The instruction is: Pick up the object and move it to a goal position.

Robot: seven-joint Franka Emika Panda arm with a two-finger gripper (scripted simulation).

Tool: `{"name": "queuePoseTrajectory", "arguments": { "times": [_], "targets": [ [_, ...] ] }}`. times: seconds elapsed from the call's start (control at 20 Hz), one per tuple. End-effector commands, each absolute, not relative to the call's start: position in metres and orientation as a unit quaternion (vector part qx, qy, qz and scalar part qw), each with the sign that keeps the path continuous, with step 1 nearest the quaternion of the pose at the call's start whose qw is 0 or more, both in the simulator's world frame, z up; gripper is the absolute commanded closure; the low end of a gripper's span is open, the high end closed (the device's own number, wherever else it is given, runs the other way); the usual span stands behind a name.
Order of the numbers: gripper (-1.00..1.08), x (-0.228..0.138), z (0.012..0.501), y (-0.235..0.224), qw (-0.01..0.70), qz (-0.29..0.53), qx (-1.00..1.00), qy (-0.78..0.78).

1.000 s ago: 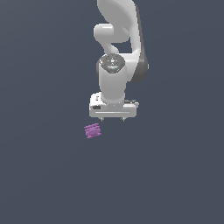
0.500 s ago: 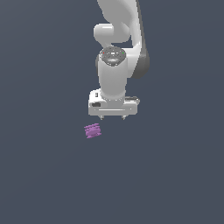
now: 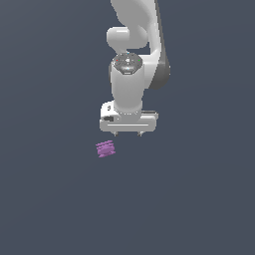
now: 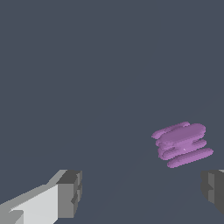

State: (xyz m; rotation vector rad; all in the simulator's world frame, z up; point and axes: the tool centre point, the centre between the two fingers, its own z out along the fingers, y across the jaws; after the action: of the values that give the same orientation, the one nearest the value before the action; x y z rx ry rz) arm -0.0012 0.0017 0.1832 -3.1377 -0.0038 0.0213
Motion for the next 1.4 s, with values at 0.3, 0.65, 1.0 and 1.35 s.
{"name": "queuePoseTrajectory", "arguments": {
  "times": [0.3,0.65,1.0,1.35],
  "targets": [
    [-0.92,-0.001,0.171,-0.01,0.005,0.007,-0.997,0.071],
    [-0.92,-0.002,0.154,-0.027,0.007,0.008,-0.984,0.176],
    [-0.92,-0.005,0.135,-0.048,0.008,0.008,-0.956,0.292],
    [-0.92,-0.008,0.118,-0.069,0.006,0.007,-0.915,0.403]
  ]
}}
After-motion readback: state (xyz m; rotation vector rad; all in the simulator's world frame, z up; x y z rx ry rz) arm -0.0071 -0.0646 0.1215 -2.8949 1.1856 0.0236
